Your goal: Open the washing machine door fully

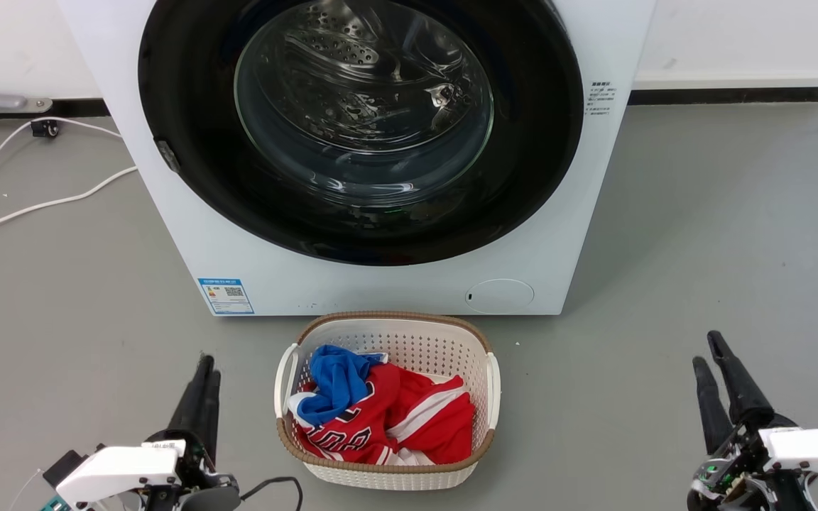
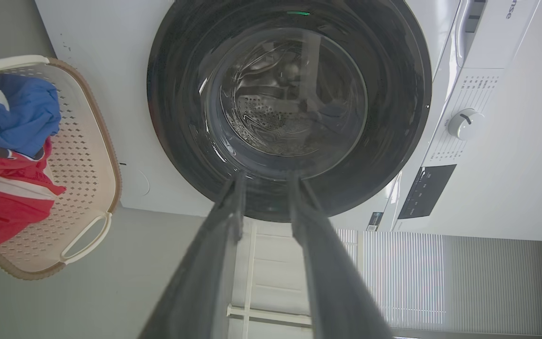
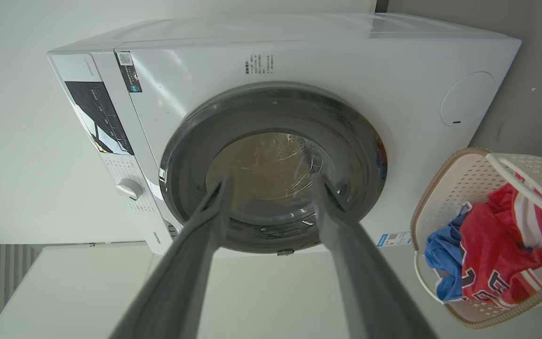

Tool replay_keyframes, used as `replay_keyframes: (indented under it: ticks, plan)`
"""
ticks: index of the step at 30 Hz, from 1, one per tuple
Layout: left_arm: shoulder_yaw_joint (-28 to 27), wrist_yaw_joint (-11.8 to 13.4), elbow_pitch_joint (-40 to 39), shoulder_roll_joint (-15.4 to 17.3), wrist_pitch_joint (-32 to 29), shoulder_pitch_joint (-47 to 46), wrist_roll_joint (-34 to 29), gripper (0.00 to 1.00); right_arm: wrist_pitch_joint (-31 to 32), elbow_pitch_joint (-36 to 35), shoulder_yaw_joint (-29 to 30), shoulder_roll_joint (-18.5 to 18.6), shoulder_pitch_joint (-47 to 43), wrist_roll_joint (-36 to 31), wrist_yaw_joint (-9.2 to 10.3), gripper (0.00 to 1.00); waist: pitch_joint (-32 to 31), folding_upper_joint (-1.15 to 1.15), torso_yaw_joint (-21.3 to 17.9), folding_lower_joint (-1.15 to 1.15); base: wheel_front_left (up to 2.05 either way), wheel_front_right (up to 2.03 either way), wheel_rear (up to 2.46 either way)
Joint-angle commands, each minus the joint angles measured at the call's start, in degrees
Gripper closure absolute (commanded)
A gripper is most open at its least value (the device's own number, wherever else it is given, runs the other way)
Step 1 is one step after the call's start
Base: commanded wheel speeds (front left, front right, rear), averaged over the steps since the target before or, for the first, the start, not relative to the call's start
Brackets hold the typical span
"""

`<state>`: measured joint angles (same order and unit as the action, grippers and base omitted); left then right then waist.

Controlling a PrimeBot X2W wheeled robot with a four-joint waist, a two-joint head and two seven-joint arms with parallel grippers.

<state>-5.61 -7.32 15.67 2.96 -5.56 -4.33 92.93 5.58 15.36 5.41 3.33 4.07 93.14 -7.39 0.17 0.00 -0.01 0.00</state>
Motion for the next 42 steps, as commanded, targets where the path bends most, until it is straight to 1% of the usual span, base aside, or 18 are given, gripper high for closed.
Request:
replay_keyframes:
  ticks: [1, 11, 14, 16, 20, 25, 35, 42]
  plan:
    - [0.6, -0.1, -1.1, 0.2, 0.7, -1.1, -0.1, 0.00, -0.6, -1.4, -0.4, 0.1, 0.9, -0.4, -0.01, 0.00, 0.0, 0.00, 0.0, 0.00, 0.00, 0.00, 0.00]
    - [2.5, -0.1, -2.5, 0.2, 3.2, -1.0, -1.2, 0.00, -3.2, -3.1, -2.2, 0.0, -0.2, -2.5, -0.02, 0.00, 0.0, 0.00, -0.1, 0.00, 0.00, 0.00, 0.00]
    - [2.7, -0.1, -3.0, 0.2, 4.0, -0.9, -2.5, 0.00, -4.0, -3.6, -2.6, 0.0, -0.6, -3.8, -0.02, 0.00, 0.0, 0.00, -0.1, 0.00, 0.00, 0.00, 0.00]
    - [2.8, -0.1, -3.4, 0.2, 4.5, -1.0, -4.4, 0.00, -4.5, -3.9, -2.9, 0.1, -0.8, -5.2, -0.03, 0.00, 0.0, 0.00, -0.1, 0.00, 0.00, 0.00, 0.00]
    - [2.6, -0.1, -4.6, 0.1, 5.4, -1.1, -9.6, 0.00, -5.4, -4.7, -3.1, 0.1, -1.1, -9.0, -0.03, 0.00, 0.0, 0.00, -0.1, 0.00, 0.00, 0.00, 0.00]
    - [2.6, -0.1, -6.2, 0.1, 6.6, -1.1, -18.1, 0.00, -6.6, -5.9, -3.3, 0.1, -1.5, -15.5, -0.04, 0.00, 0.0, 0.00, -0.1, 0.00, 0.00, 0.00, 0.00]
    - [5.3, 0.6, -7.8, 0.1, 8.7, -0.6, -35.3, 0.00, -8.7, -7.7, -3.2, 0.3, -2.5, -31.1, -0.05, 0.00, -0.1, 0.00, 0.0, 0.00, 0.00, 0.00, 0.00]
    - [7.7, 1.4, -6.7, 0.4, 10.1, -0.3, -45.2, 0.00, -10.0, -8.0, -3.2, 0.3, -3.4, -42.6, -0.06, 0.00, -0.3, 0.00, 0.0, 0.00, 0.00, 0.00, 0.00]
